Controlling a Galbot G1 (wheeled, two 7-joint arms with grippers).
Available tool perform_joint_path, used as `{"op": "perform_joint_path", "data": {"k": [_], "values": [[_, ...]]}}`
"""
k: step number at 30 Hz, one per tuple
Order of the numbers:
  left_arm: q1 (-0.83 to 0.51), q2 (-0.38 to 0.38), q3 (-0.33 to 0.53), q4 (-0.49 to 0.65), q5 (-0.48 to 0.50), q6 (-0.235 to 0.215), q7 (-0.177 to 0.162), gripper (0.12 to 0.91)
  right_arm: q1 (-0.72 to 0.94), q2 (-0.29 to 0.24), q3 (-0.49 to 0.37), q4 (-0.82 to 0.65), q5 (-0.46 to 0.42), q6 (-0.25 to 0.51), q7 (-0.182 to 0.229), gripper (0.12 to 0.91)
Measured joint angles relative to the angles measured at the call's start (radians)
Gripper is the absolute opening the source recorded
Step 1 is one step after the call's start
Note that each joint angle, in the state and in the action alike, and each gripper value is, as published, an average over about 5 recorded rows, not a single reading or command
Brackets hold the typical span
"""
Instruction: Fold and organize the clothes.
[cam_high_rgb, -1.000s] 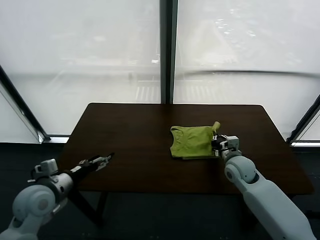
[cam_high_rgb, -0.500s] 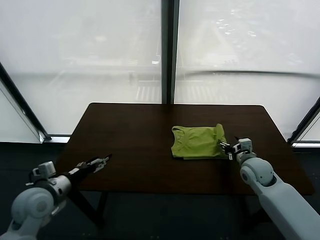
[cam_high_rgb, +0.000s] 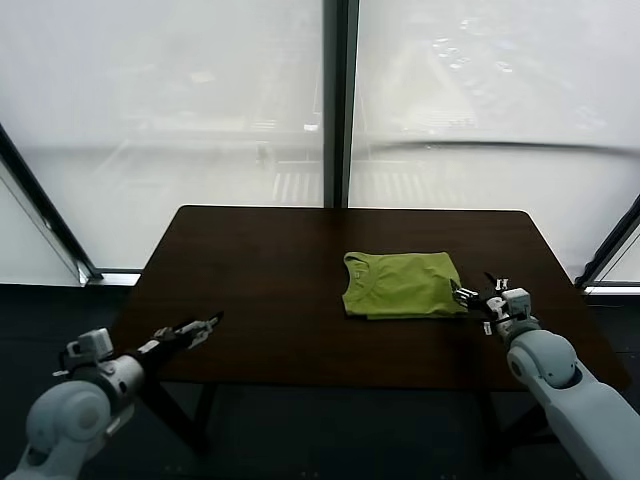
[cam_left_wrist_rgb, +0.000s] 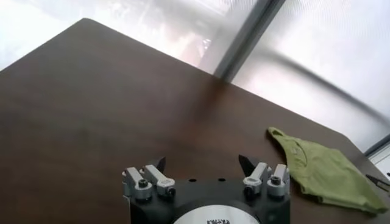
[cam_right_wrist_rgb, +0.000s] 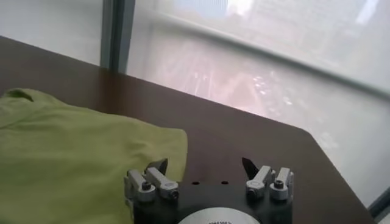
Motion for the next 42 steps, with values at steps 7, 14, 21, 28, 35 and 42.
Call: {"op": "perform_joint_path", "data": {"k": [7, 14, 21, 28, 35, 42], "values": [[0.069, -0.008, 0.047, -0.021, 0.282, -0.255, 0.089, 0.907, -0.171, 0.036, 0.146, 0.015, -0.075, 0.361, -0.055, 0.907], [0.178, -0.018, 0.063, -0.073, 0.484, -0.495, 0.092, 0.907, -0.442, 0.117, 0.310, 0.106, -0.149, 0.575, -0.038, 0.907], [0.313, -0.020, 0.037, -0.117, 0.560, -0.629, 0.082, 0.907, -0.682, 0.194, 0.405, 0.186, -0.161, 0.684, -0.037, 0.907], [0.450, -0.045, 0.007, -0.142, 0.600, -0.684, 0.042, 0.907, -0.856, 0.248, 0.429, 0.246, -0.221, 0.708, 0.012, 0.907], [0.568, -0.073, -0.033, -0.154, 0.605, -0.692, 0.042, 0.907, -0.984, 0.280, 0.433, 0.310, -0.230, 0.642, 0.052, 0.907], [0.619, -0.078, -0.049, -0.166, 0.596, -0.671, 0.025, 0.907, -1.057, 0.285, 0.439, 0.358, -0.228, 0.607, 0.051, 0.907]]}}
